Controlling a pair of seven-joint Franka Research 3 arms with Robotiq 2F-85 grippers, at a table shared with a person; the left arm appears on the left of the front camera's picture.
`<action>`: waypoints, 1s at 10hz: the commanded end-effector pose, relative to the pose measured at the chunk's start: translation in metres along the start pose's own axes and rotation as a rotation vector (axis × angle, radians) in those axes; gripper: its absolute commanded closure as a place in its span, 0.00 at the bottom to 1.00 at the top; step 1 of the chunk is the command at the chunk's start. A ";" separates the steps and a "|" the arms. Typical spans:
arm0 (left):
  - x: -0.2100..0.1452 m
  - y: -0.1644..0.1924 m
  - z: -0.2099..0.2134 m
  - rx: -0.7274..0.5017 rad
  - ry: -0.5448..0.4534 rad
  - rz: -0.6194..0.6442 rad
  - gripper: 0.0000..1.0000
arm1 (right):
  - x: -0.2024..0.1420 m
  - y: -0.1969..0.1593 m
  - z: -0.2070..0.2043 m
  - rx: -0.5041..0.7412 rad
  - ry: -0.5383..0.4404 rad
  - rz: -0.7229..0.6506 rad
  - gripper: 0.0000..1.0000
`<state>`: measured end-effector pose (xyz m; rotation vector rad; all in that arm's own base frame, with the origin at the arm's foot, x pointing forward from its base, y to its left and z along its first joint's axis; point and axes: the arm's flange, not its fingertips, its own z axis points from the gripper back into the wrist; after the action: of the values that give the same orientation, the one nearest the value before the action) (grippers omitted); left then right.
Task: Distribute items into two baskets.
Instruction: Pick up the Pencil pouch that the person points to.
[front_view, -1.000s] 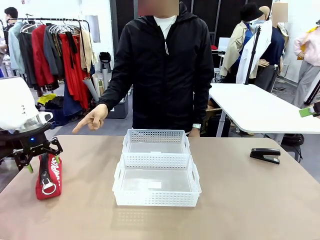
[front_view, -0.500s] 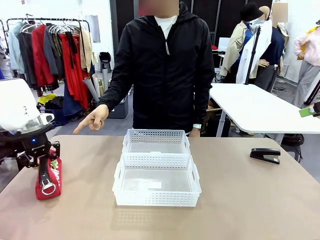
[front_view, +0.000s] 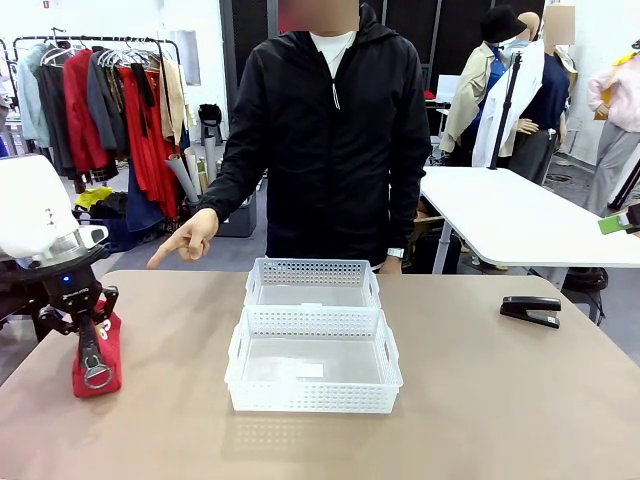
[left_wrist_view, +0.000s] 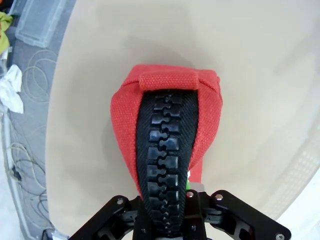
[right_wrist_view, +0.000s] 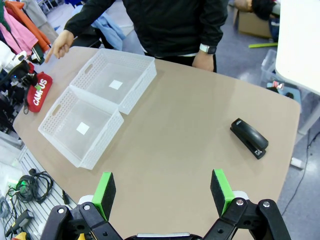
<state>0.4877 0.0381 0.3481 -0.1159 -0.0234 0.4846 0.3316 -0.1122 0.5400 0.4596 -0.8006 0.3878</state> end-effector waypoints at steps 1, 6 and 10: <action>0.004 0.002 -0.001 -0.014 0.033 -0.024 1.00 | 0.001 0.000 0.000 0.009 -0.009 0.002 0.00; 0.005 0.003 0.007 -0.028 0.032 -0.059 1.00 | 0.001 0.000 0.000 0.009 -0.009 0.002 0.00; -0.023 -0.025 0.078 -0.016 0.011 -0.291 1.00 | 0.001 0.000 0.000 0.009 -0.009 0.002 0.00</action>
<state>0.4829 0.0136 0.4055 -0.1281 -0.0336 0.2571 0.3316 -0.1122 0.5400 0.4593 -0.8003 0.3876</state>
